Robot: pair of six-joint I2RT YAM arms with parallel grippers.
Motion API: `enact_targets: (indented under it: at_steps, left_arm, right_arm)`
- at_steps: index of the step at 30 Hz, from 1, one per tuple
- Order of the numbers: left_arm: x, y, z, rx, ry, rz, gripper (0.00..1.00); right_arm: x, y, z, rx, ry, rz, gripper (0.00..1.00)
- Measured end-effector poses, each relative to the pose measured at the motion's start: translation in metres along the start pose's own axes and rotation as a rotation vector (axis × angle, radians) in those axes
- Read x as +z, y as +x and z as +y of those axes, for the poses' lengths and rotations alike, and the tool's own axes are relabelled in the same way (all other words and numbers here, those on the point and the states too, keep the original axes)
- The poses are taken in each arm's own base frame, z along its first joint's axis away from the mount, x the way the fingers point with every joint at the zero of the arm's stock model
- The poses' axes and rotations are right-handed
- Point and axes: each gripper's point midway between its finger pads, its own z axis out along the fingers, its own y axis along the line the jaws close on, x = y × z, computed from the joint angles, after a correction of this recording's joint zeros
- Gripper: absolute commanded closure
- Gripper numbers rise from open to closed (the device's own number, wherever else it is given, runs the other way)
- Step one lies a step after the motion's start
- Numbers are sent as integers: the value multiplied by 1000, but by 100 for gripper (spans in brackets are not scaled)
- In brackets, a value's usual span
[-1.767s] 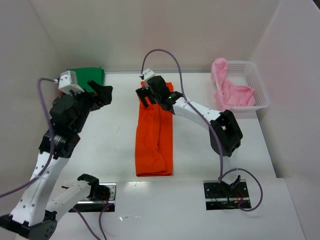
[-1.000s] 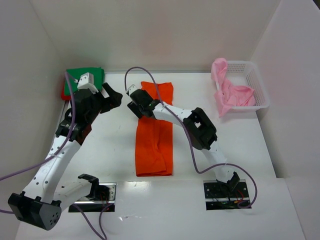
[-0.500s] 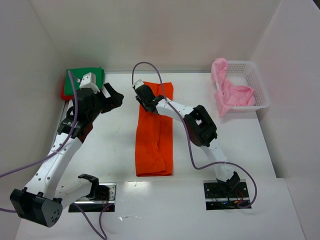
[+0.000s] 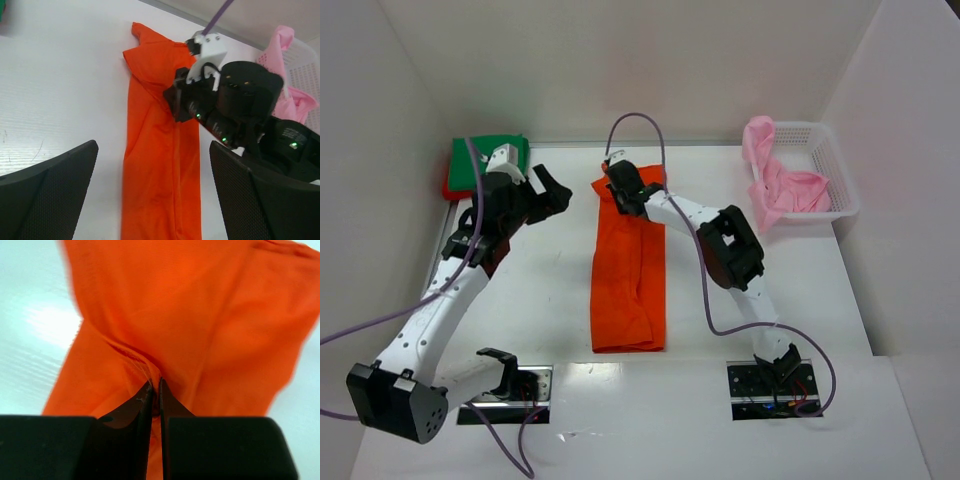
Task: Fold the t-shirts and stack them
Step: Grab the bottom of the folded rectangular tshirt with both arms
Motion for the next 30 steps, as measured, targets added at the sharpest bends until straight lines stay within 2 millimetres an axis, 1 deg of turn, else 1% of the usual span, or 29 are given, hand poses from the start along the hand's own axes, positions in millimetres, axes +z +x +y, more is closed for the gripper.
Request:
enact_targets:
  at_steps: [3,5,7,9,12,14,15,17,19,21,24,28,29,30]
  left_arm:
    - [10,9,-1,1,15,38,0]
    - [21,19,-2,5,31,80,0]
    - [33,32,-5,5,59,136,0]
    - [46,48,-7,1,90,197,3]
    - [65,74,-11,9,154,295,7]
    - [76,95,-9,17,186,372,7]
    - [80,104,-8,23,198,403,7]
    - [86,123,-5,34,216,465,10]
    - [91,134,-3,37,227,502,10]
    - [98,140,-4,46,239,521,12]
    - [108,142,-7,48,258,531,12]
    - [115,146,-11,48,282,541,12]
    - [117,149,-11,50,285,546,12]
    - [118,152,-12,53,289,553,12]
  right_arm:
    - [-5,0,-25,93,26,6,88]
    - [-8,2,-42,145,48,8,84]
    - [-9,5,-57,190,69,9,81]
    - [-10,9,-66,220,81,14,81]
    - [-10,11,-66,245,80,13,81]
    - [-10,12,-64,260,73,12,81]
    - [-10,13,-63,266,72,14,81]
    - [-10,14,-62,277,67,14,80]
    - [-10,16,-61,287,67,17,80]
    - [-9,17,-61,299,69,17,80]
    - [-9,19,-64,320,80,15,79]
    - [-8,28,-71,349,101,36,68]
    - [-7,29,-75,358,109,39,58]
    - [-7,30,-80,368,119,42,54]
